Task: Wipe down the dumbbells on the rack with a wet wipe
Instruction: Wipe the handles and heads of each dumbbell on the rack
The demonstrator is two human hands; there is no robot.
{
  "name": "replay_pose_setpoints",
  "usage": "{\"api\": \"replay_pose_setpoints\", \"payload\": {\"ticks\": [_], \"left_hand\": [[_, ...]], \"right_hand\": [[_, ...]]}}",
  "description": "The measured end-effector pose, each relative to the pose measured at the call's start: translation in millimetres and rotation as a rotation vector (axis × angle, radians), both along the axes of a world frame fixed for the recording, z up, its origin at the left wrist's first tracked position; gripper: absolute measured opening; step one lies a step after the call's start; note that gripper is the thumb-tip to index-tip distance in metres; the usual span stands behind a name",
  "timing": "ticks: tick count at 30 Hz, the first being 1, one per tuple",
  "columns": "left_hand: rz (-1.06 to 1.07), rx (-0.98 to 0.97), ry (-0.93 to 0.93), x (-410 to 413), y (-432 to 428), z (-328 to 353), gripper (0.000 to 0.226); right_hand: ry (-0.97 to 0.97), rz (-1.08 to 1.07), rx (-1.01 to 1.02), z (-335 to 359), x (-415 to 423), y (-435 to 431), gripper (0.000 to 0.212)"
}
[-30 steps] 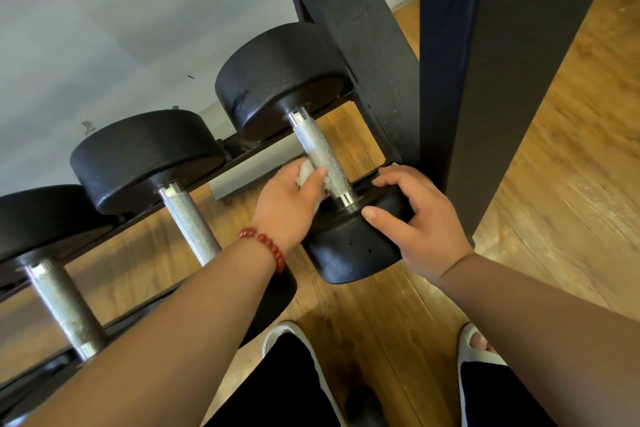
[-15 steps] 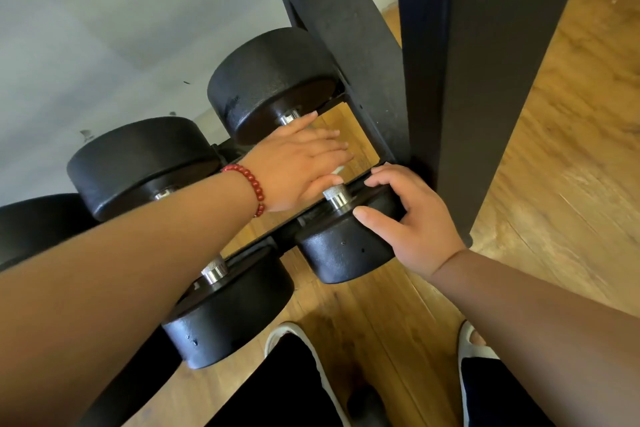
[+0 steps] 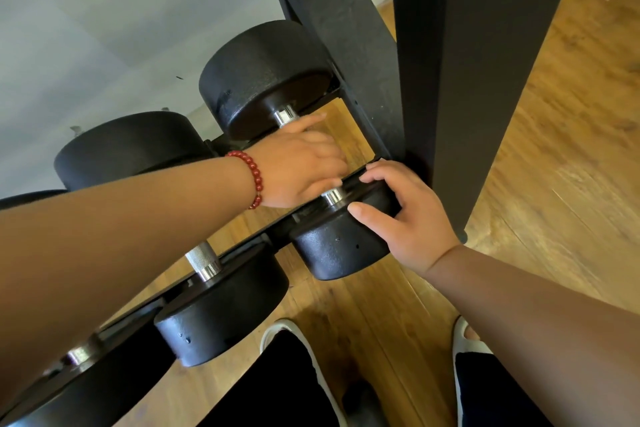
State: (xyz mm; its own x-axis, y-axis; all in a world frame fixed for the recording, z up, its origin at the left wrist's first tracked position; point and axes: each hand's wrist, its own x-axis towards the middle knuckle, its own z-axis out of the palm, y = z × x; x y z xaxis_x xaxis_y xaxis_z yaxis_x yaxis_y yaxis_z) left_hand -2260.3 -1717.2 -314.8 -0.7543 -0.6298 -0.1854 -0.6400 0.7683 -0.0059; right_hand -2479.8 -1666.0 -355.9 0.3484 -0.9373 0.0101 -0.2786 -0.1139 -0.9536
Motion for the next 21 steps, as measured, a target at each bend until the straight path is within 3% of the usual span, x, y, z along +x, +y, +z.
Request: {"api": "replay_pose_setpoints", "payload": {"ticks": [4, 7, 13, 17, 21], "left_hand": [[-0.015, 0.125, -0.093, -4.7, -7.5, 8.3, 0.059], [0.014, 0.065, -0.113, 3.8, -19.8, 11.0, 0.064], [-0.127, 0.034, -0.044, 3.1, -2.3, 2.1, 0.05], [0.017, 0.039, -0.121, 1.2, -21.1, 17.0, 0.071], [-0.063, 0.022, -0.068, -2.3, -8.0, 5.6, 0.056]], "right_hand": [[-0.007, -0.001, -0.005, -0.3, 0.9, 0.1, 0.047], [-0.027, -0.004, -0.001, -0.6, 1.0, 0.3, 0.048], [-0.003, 0.002, -0.013, -0.1, 0.4, -0.2, 0.047], [-0.016, 0.004, 0.015, 0.5, 0.4, 0.4, 0.048], [-0.008, 0.001, 0.006, 0.6, 0.2, 0.4, 0.047]]}}
